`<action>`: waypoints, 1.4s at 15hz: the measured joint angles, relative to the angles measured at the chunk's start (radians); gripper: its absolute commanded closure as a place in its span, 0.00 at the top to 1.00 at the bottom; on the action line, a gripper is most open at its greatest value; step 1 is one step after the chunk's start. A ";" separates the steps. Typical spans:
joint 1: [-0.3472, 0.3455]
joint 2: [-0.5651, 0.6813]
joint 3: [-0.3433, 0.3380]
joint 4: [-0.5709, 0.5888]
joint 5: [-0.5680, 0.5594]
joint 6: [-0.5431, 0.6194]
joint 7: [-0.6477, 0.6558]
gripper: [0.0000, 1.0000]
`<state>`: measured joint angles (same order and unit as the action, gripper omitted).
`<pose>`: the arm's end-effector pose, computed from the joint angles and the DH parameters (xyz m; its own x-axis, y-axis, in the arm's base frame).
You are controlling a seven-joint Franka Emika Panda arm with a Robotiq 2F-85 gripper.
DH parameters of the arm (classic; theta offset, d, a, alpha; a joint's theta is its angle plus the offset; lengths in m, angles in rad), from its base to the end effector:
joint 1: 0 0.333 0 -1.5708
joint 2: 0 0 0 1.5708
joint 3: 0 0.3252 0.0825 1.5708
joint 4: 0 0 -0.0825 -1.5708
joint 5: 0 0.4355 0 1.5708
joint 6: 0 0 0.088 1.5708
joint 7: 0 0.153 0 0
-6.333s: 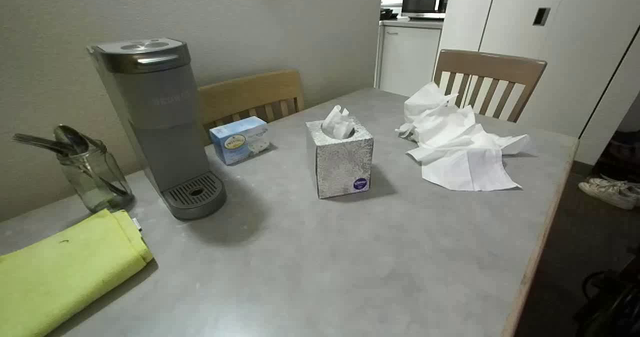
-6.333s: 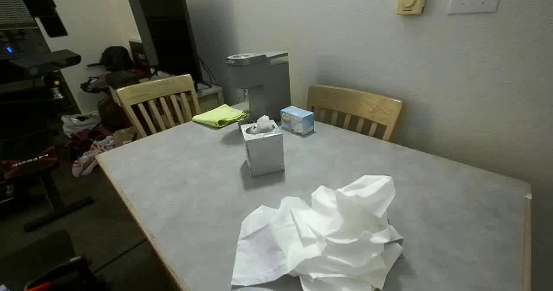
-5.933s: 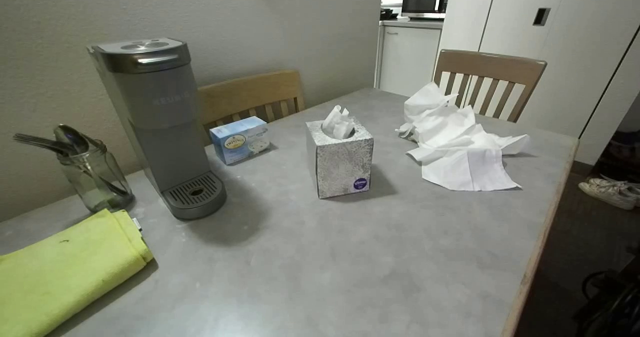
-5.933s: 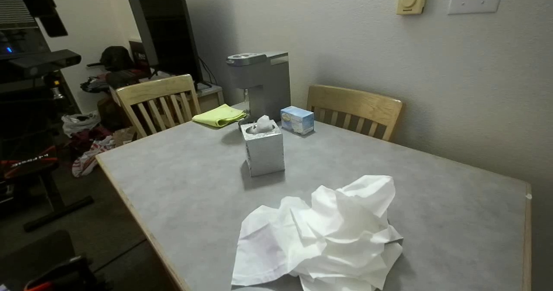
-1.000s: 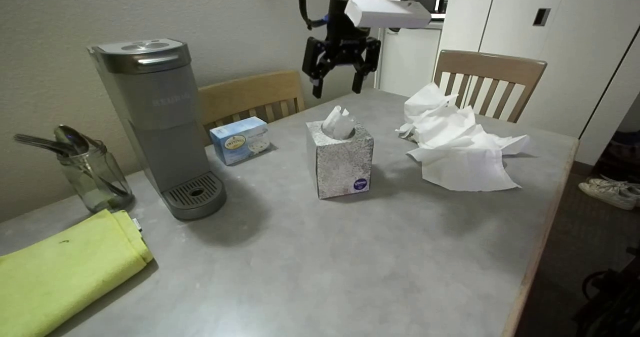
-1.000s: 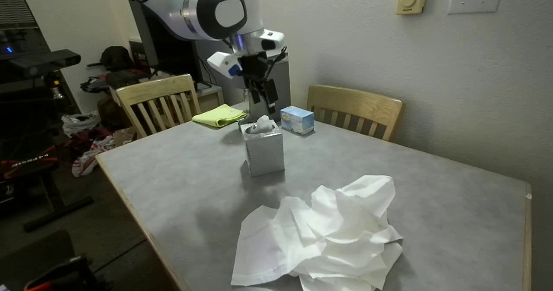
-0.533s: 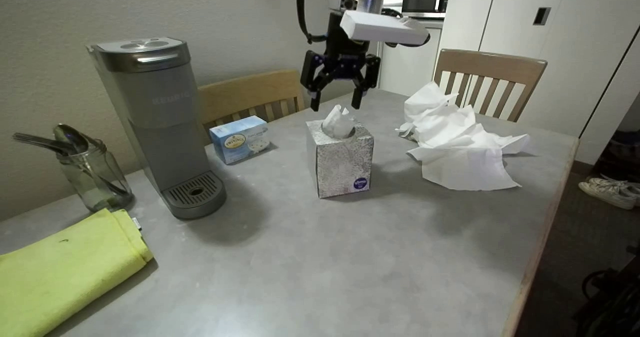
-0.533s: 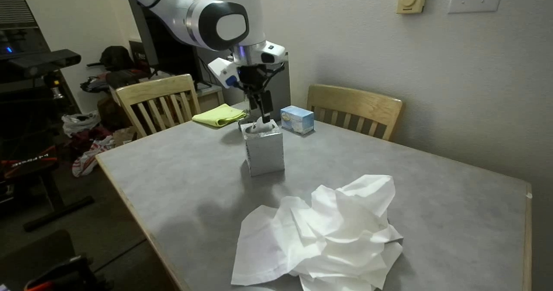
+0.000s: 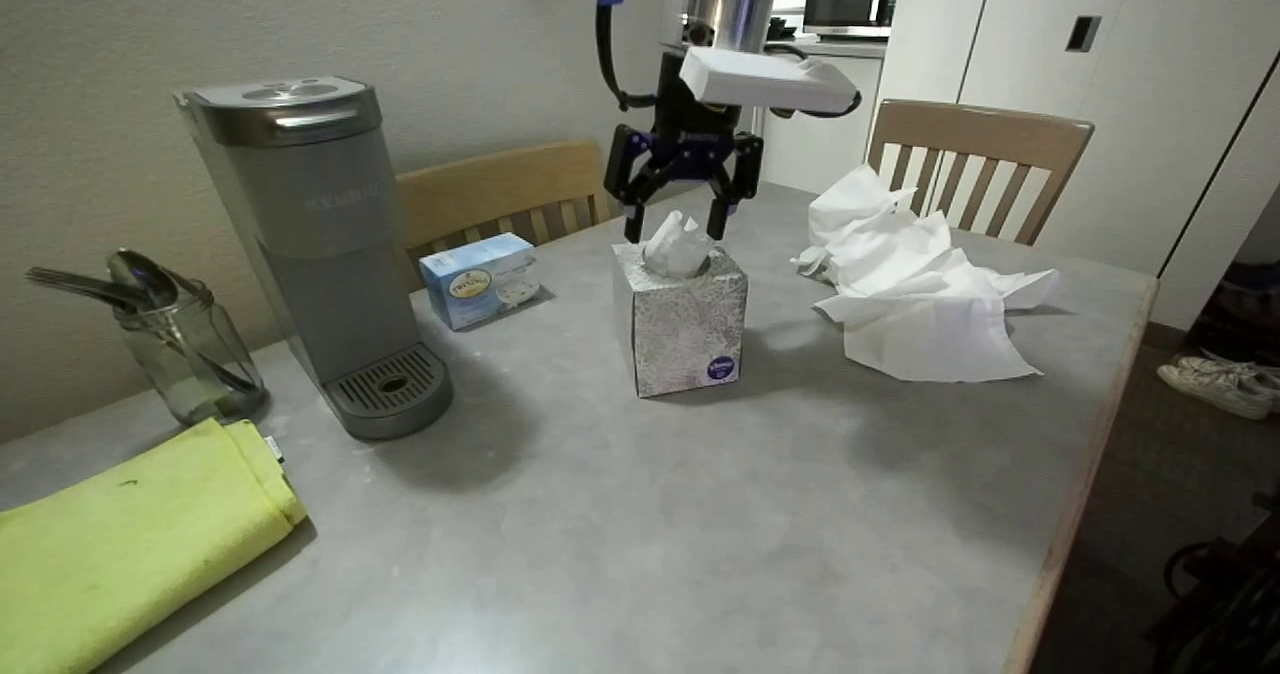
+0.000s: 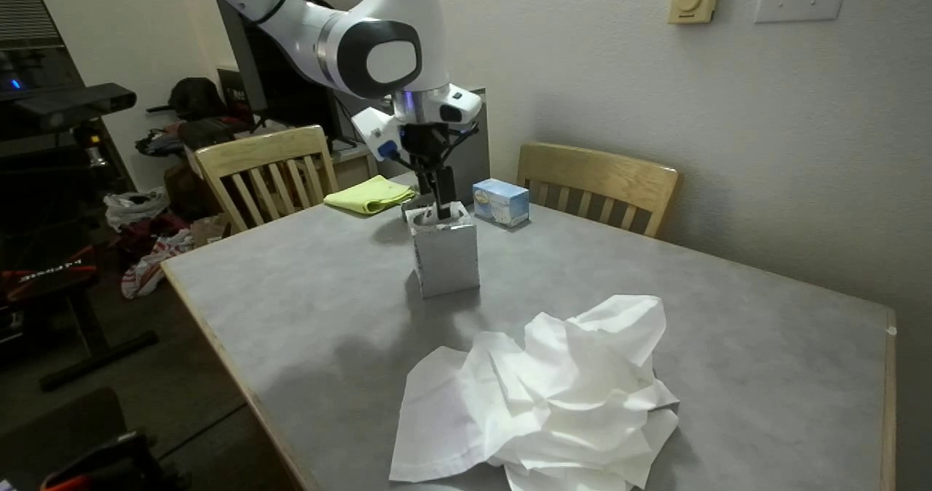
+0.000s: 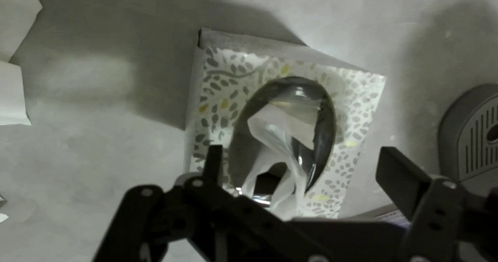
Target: Take a piece of tissue out of the tissue box and put it on the pile of tissue on the table
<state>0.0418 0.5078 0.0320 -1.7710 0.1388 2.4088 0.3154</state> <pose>0.7198 0.0572 0.2167 0.9364 -0.3418 0.0794 -0.3274 -0.9325 -0.1527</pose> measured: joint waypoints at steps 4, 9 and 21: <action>0.000 0.001 0.000 0.000 0.008 -0.002 0.000 0.61; 0.000 0.001 0.000 0.000 0.009 -0.002 0.000 0.25; 0.020 -0.023 -0.001 0.004 -0.028 -0.004 -0.004 0.00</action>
<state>0.0619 0.4848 0.0313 -1.7667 0.1106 2.4049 0.3112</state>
